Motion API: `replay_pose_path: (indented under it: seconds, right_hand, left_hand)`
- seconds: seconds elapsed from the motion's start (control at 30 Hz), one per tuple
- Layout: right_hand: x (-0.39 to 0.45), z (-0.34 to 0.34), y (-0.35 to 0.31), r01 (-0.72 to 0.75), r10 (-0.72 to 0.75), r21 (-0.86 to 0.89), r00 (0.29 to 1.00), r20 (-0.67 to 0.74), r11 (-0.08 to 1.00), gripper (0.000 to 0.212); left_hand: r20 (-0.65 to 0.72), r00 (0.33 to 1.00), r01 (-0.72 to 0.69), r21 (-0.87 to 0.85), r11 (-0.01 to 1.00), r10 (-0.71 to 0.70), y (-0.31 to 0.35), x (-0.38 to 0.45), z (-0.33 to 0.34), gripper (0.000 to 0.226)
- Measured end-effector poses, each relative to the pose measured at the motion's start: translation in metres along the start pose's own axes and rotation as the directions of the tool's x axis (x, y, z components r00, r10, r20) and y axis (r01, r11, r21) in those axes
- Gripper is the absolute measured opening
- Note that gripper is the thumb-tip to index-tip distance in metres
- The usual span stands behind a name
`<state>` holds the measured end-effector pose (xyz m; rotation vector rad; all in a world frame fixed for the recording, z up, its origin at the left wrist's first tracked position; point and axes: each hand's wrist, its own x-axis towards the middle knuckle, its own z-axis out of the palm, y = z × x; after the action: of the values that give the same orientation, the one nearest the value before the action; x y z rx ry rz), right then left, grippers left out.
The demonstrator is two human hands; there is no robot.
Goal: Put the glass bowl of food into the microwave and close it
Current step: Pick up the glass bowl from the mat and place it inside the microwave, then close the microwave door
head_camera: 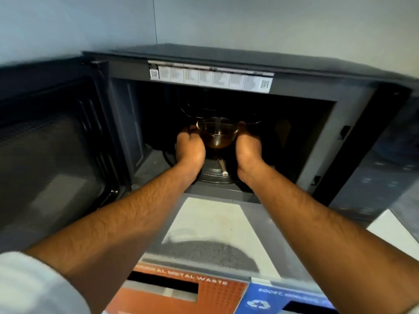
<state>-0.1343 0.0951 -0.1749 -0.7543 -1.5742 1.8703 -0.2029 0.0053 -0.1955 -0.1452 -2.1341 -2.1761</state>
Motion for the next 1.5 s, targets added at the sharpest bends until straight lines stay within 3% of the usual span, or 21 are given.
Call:
replay_pose_path:
  seconds: [0.17,0.27,0.33,0.57,0.63,0.73,0.8,0.93,1.03,1.2,1.27,1.37,1.5]
  right_hand:
    - [-0.048,-0.023,-0.012,-0.055,0.064,-0.149,0.996,0.054,0.987,0.045]
    - [-0.085,-0.041,-0.018,-0.127,0.144,-0.190,0.987,0.078,0.974,0.058]
    - [-0.110,-0.053,-0.024,-0.156,0.179,-0.204,0.978,0.102,0.966,0.053]
    - [-0.207,-0.092,-0.074,-0.165,0.213,-0.286,0.966,0.145,0.944,0.017]
    - [-0.223,-0.105,-0.087,-0.162,0.214,-0.292,0.965,0.153,0.942,0.028]
    - [-0.241,-0.122,-0.110,-0.138,0.190,-0.290,0.969,0.156,0.947,0.030]
    - [-0.244,-0.129,-0.117,-0.100,0.154,-0.315,0.976,0.152,0.944,0.047]
    - [-0.247,-0.150,-0.140,0.083,-0.005,-0.440,0.984,0.176,0.894,0.055]
    - [-0.241,-0.166,-0.154,0.255,-0.151,-0.603,0.964,0.219,0.756,0.057]
    - [-0.224,-0.198,-0.171,0.450,-0.342,-0.816,0.879,0.332,0.363,0.072]
    - [-0.214,-0.210,-0.176,0.462,-0.368,-0.860,0.855,0.366,0.219,0.079]
    - [-0.197,-0.233,-0.185,0.459,-0.351,-0.886,0.841,0.413,0.058,0.083]
    - [-0.176,-0.256,-0.194,0.456,-0.303,-0.888,0.840,0.451,-0.058,0.085]
  left_hand:
    - [0.012,0.999,-0.032,0.058,0.998,0.032,0.015,-0.050,-0.022,0.026]
    - [0.036,0.997,0.069,0.055,0.996,-0.071,0.037,-0.091,-0.038,0.039]
    - [0.079,0.992,0.095,0.090,0.991,-0.103,0.051,-0.120,-0.051,0.040]
    - [0.316,0.942,-0.018,0.383,0.924,-0.113,0.112,-0.199,-0.119,0.042]
    - [0.376,0.919,-0.061,0.432,0.900,-0.118,0.129,-0.214,-0.141,0.044]
    - [0.421,0.906,-0.214,0.549,0.808,-0.047,0.168,-0.228,-0.178,0.048]
    - [0.420,0.907,-0.273,0.613,0.741,-0.013,0.187,-0.228,-0.200,0.052]
    - [0.411,0.908,-0.382,0.735,0.560,0.079,0.227,-0.243,-0.251,0.054]
    - [0.429,0.883,-0.470,0.813,0.344,0.191,0.248,-0.253,-0.281,0.051]
    - [0.333,0.914,-0.369,0.920,0.132,0.232,0.267,-0.263,-0.304,0.039]
    - [0.302,0.935,-0.319,0.945,0.072,0.187,0.264,-0.269,-0.315,0.038]
    - [0.245,0.965,-0.246,0.969,-0.001,0.092,0.256,-0.279,-0.319,0.060]
    - [0.174,0.984,-0.175,0.985,0.008,0.025,0.256,-0.297,-0.313,0.077]
